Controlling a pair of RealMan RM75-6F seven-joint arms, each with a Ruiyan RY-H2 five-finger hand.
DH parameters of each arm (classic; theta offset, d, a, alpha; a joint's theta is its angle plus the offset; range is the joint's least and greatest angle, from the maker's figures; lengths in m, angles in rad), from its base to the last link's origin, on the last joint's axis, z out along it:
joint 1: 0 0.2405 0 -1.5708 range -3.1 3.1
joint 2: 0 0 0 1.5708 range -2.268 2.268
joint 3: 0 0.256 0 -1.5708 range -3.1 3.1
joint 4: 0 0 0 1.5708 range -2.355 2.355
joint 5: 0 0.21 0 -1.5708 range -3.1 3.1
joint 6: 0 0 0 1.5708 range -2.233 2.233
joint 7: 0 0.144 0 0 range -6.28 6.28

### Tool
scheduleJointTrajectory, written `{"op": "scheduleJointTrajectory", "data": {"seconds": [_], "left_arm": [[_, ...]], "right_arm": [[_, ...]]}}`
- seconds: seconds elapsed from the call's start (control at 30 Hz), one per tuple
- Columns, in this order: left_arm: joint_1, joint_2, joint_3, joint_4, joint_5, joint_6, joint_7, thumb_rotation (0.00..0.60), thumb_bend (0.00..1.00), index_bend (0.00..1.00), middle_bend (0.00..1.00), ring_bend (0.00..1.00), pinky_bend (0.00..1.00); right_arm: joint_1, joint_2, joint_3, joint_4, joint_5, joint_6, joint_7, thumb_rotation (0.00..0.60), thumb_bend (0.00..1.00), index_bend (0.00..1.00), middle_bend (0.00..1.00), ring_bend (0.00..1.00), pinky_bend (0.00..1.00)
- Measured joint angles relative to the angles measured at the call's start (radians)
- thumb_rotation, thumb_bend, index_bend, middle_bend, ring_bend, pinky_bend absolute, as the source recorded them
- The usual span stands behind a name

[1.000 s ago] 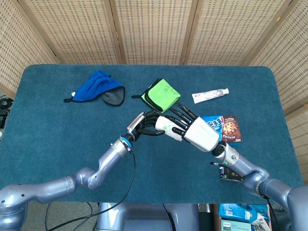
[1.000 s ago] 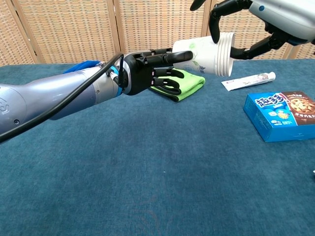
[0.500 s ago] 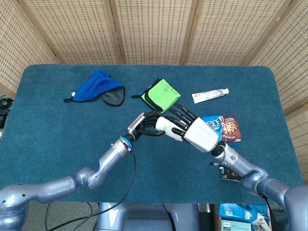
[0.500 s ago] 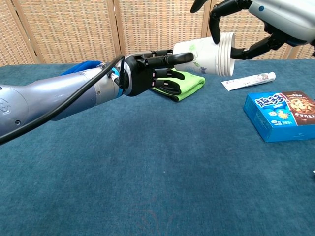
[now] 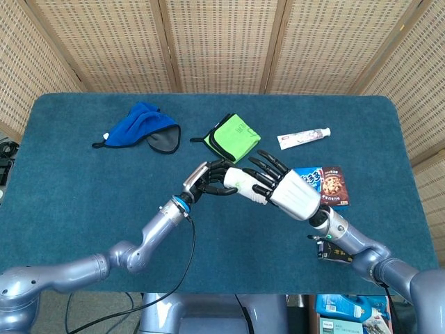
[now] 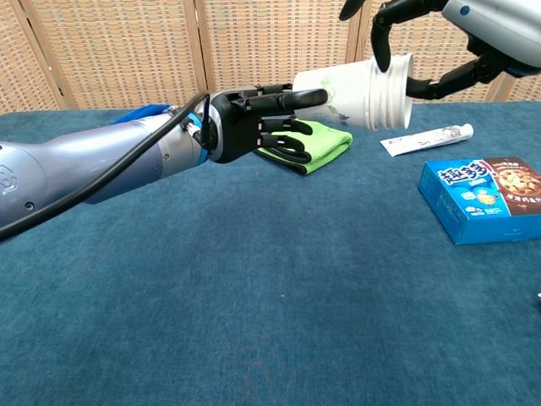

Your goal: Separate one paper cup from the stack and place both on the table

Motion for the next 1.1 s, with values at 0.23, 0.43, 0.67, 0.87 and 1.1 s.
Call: {"op": "scheduleJointTrajectory", "data": {"seconds": [0.23,0.43,0.67,0.87,1.1], "left_arm": [[0.011,0.017,-0.004,0.005,-0.001,0.000,-0.007,0.600,0.13,0.52,0.53,0.51,0.54],[0.040,0.075,0.001,0.019,0.019,0.000,-0.023,0.600,0.13,0.52,0.53,0.51,0.54],[0.086,0.168,0.015,0.049,0.062,0.017,-0.044,0.600,0.13,0.53,0.53,0.51,0.54],[0.119,0.248,0.057,0.091,0.145,0.072,0.007,0.600,0.13,0.53,0.53,0.51,0.54],[0.149,0.328,0.158,0.173,0.250,0.146,0.201,0.600,0.13,0.52,0.53,0.51,0.54]], "right_arm": [[-0.009,0.011,-0.007,0.015,-0.001,0.020,0.004,0.600,0.59,0.67,0.37,0.18,0.16],[-0.031,0.045,-0.021,0.029,-0.004,0.042,-0.001,0.600,0.59,0.67,0.37,0.18,0.16],[-0.056,0.069,-0.039,0.050,0.002,0.047,-0.001,0.600,0.59,0.67,0.37,0.18,0.16],[-0.065,0.083,-0.069,0.069,-0.019,0.037,-0.018,0.600,0.59,0.68,0.37,0.18,0.16],[-0.048,0.134,-0.125,0.069,-0.093,0.003,-0.099,0.600,0.59,0.68,0.38,0.18,0.18]]}}
